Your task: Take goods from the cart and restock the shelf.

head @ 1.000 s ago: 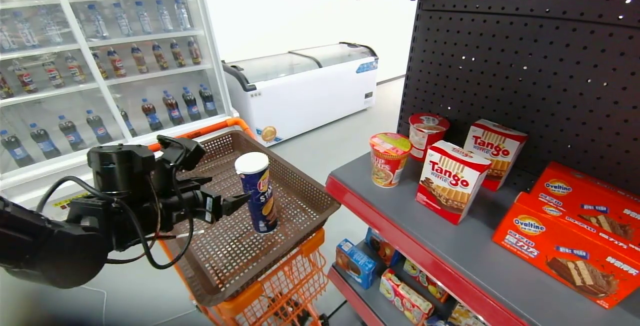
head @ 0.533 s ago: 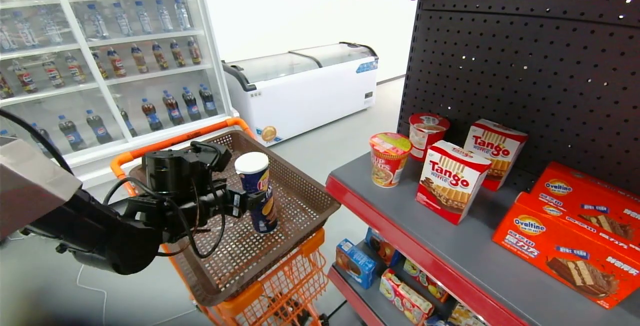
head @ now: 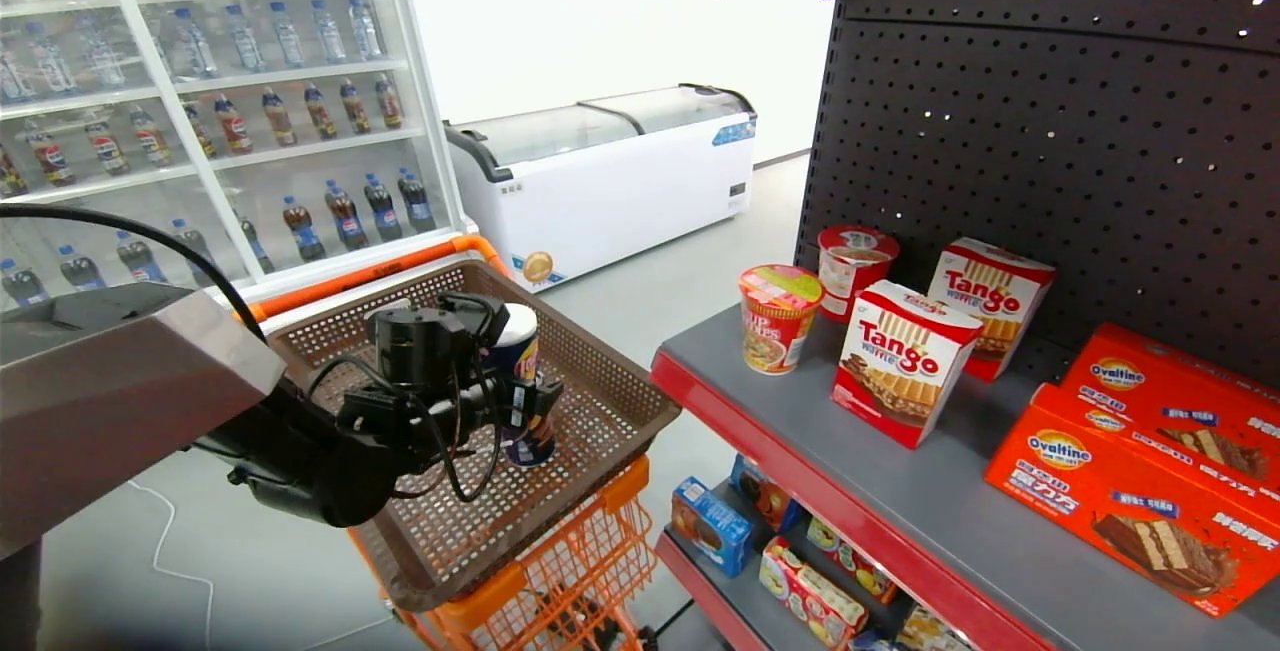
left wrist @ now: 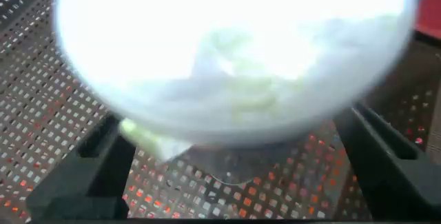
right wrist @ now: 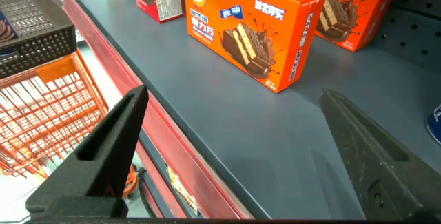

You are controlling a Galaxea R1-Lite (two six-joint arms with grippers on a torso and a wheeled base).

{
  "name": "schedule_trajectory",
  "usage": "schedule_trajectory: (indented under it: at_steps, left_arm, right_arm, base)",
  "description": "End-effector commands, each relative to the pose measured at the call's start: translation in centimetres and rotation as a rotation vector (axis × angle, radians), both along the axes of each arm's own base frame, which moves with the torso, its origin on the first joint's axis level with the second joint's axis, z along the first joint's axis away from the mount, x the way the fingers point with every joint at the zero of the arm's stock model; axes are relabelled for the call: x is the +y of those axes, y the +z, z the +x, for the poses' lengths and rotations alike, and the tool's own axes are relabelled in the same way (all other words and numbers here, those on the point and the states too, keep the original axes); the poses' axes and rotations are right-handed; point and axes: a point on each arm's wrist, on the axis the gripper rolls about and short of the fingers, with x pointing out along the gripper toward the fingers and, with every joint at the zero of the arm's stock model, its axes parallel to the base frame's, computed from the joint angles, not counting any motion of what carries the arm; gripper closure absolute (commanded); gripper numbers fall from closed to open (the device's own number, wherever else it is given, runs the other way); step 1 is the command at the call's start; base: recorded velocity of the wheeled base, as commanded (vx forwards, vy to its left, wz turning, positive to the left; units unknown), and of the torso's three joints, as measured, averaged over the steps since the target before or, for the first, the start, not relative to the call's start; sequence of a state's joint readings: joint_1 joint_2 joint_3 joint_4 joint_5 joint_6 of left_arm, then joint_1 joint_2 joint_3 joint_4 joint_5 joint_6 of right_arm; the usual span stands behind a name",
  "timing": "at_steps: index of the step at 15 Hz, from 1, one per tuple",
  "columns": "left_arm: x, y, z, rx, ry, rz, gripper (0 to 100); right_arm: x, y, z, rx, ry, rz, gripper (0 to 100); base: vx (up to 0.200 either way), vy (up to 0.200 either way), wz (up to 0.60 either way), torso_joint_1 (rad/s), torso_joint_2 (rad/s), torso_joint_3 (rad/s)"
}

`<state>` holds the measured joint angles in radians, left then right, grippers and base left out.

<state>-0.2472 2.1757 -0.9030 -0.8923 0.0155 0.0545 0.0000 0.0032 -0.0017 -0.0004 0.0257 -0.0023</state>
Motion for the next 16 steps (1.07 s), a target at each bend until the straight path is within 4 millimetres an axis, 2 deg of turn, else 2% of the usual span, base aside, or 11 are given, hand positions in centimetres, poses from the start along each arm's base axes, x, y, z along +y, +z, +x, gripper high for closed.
schedule_trajectory:
  at_steps: [1, 6, 7, 10, 12, 13, 14, 16]
  left_arm:
    - [-0.4, -1.3, 0.6, 0.020, -0.003, 0.010, 0]
    - [-0.7, -2.4, 0.9, 0.045, -0.010, 0.018, 0]
    - [-1.0, -2.2, 1.1, 0.033, -0.017, 0.013, 100]
    - [-1.2, -1.8, 1.5, 0.015, -0.011, 0.014, 100]
    - [-0.9, -1.9, 1.0, 0.024, -0.005, 0.019, 100]
    - [-0.7, -1.1, 0.9, 0.008, -0.002, 0.014, 100]
    - [-0.8, -0.1, 0.8, -0.011, -0.003, 0.008, 100]
    - [-0.3, 5.5, -1.2, -0.077, -0.013, -0.013, 100]
  right_arm:
    - [0.0, 0.0, 0.0, 0.000, 0.000, -0.001, 0]
    - [0.0, 0.0, 0.0, 0.002, 0.000, -0.001, 0]
    - [0.0, 0.0, 0.0, 0.000, 0.000, -0.001, 0]
    - [0.0, 0.0, 0.0, 0.000, 0.000, -0.001, 0]
    - [0.0, 0.0, 0.0, 0.000, 0.000, -0.001, 0]
    - [0.0, 0.0, 0.0, 0.000, 0.002, -0.001, 0]
    - [0.0, 0.0, 0.0, 0.000, 0.000, -0.001, 0]
    - [0.0, 0.0, 0.0, 0.000, 0.000, -0.001, 0]
  base:
    - [0.000, 0.000, 0.00, 0.000, 0.00, 0.000]
    - [0.000, 0.000, 0.00, 0.000, 0.00, 0.000]
    - [0.000, 0.000, 0.00, 0.000, 0.00, 0.000]
    - [0.000, 0.000, 0.00, 0.000, 0.00, 0.000]
    - [0.000, 0.000, 0.00, 0.000, 0.00, 0.000]
    - [0.000, 0.000, 0.00, 0.000, 0.00, 0.000]
    - [0.000, 0.000, 0.00, 0.000, 0.00, 0.000]
    - [0.000, 0.000, 0.00, 0.000, 0.00, 0.000]
